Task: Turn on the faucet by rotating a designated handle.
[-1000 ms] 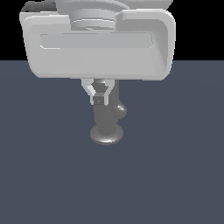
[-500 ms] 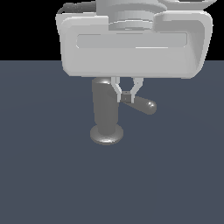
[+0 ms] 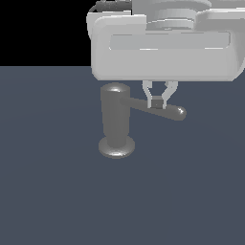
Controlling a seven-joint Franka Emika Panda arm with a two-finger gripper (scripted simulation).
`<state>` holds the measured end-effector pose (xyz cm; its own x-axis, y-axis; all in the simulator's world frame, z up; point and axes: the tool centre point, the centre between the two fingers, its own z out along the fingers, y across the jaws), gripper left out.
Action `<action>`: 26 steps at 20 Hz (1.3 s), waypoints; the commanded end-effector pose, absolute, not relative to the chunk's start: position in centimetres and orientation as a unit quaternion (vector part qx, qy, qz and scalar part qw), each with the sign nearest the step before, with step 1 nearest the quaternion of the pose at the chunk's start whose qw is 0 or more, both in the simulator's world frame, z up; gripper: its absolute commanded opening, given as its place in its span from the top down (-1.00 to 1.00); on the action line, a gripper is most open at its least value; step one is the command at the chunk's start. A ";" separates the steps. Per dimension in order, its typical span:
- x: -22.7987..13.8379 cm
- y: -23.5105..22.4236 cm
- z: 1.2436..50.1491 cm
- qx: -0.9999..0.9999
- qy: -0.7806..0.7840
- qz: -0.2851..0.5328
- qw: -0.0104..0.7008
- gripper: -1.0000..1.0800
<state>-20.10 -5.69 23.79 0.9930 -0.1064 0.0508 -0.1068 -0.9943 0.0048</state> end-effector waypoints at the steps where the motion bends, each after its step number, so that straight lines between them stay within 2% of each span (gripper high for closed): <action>1: -19.5 -6.3 23.7 0.998 -0.054 0.025 0.004 1.00; 26: -13.8 -13.0 22.8 0.998 -0.061 0.011 0.002 1.00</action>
<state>-13.71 -12.60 23.83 0.9918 -0.1196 0.0453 -0.1199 -0.9928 0.0048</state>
